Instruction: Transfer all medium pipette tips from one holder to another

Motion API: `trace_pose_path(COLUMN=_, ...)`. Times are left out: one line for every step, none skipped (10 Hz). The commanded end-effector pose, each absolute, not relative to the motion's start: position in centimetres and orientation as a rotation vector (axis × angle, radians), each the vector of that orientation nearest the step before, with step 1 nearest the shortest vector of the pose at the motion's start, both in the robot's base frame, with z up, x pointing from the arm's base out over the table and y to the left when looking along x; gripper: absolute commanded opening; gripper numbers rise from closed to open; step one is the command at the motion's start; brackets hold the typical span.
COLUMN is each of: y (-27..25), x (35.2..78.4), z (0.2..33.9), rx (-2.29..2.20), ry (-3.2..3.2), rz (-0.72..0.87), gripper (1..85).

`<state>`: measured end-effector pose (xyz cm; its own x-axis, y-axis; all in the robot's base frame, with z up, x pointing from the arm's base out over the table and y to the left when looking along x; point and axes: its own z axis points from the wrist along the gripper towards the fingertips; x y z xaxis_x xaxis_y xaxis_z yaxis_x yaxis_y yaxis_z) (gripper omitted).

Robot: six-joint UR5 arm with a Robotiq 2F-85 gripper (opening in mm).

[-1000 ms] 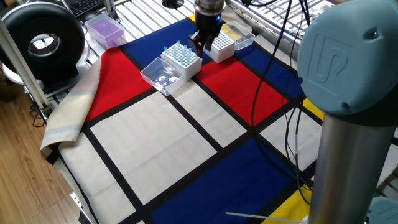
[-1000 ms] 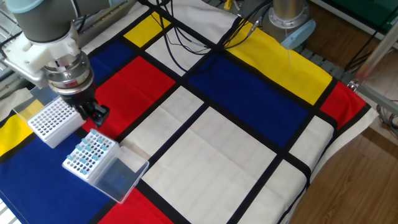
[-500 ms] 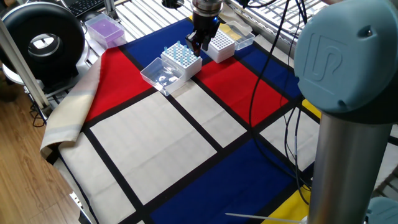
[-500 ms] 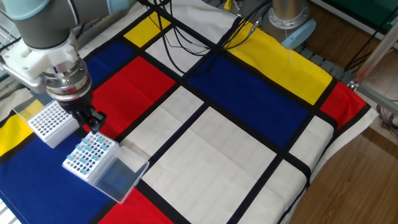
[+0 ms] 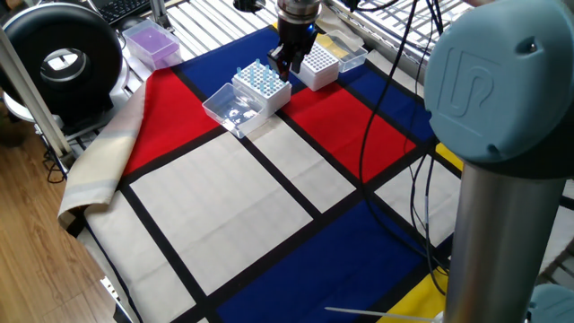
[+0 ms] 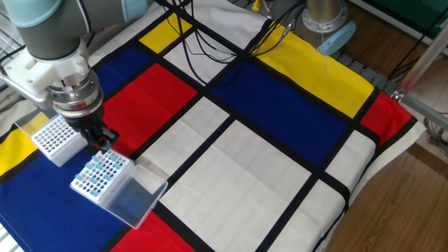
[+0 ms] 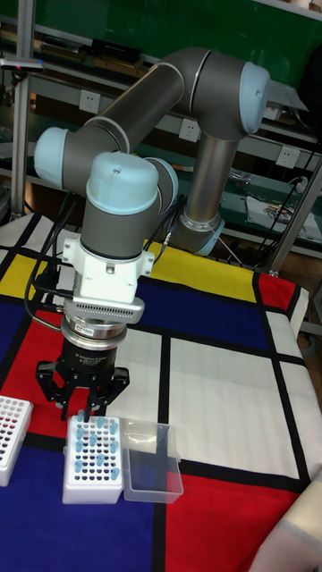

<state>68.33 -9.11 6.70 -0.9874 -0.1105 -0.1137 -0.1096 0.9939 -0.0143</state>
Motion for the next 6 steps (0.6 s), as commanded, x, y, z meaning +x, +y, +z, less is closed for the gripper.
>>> trace_pose_path(y=-8.83, x=68.29, z=6.72, rx=-0.136, ry=3.017, rz=0.009, gripper=34.7)
trace_pose_path(y=-8.79, x=68.28, z=6.73, rx=-0.136, ry=3.016, rz=0.012, gripper=34.7)
trace_pose_path(y=-8.71, x=68.26, z=6.77, rx=-0.129, ry=3.017, rz=0.017, gripper=35.0)
trace_pose_path(y=-8.49, x=68.17, z=6.91, rx=-0.114, ry=3.017, rz=0.029, gripper=35.0)
trace_pose_path(y=-8.18, x=67.99, z=7.12, rx=-0.095, ry=3.018, rz=0.047, gripper=35.3)
trace_pose_path(y=-8.00, x=67.86, z=7.30, rx=-0.087, ry=3.018, rz=0.056, gripper=35.3)
